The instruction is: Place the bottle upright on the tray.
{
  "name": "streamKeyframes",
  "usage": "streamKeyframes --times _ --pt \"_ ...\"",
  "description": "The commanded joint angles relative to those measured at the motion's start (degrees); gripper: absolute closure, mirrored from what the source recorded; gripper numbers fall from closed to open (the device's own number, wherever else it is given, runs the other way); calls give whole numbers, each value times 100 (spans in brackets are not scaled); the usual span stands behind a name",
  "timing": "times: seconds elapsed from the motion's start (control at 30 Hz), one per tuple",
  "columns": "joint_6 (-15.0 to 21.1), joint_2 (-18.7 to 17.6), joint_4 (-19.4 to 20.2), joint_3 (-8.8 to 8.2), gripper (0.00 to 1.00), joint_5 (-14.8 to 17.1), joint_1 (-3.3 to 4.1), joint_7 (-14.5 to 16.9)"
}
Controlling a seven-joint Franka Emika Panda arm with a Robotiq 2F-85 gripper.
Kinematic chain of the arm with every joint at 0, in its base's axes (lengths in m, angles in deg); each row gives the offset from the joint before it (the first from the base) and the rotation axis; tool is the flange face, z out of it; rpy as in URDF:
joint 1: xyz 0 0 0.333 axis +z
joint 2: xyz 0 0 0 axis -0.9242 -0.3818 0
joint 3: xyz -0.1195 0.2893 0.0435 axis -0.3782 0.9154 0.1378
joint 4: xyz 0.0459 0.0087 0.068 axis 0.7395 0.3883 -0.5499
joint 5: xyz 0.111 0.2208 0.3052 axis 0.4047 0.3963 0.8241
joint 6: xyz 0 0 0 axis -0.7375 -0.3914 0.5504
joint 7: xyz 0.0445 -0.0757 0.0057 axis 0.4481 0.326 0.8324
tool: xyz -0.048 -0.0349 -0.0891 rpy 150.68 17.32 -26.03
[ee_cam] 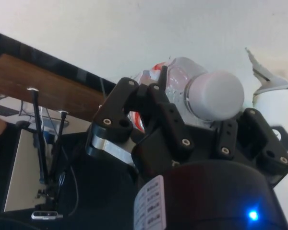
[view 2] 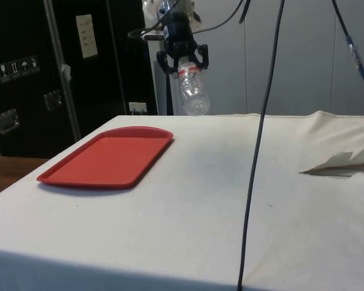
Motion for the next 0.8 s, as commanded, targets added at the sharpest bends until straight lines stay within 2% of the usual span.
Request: streamKeyframes --times 0.0,0.03,0.37,0.6,0.7,0.77 --pt "-29 17 -11 -6 69 -6 0 -6" --pt "-92 80 -34 -29 69 -46 17 -57" --pt "-292 160 -178 -63 69 -92 0 -109" --pt "-636 246 -401 -166 69 -132 17 -212" --pt "-630 218 -418 -155 69 -109 0 -189" --pt "-751 275 -487 -195 69 -143 11 -241"
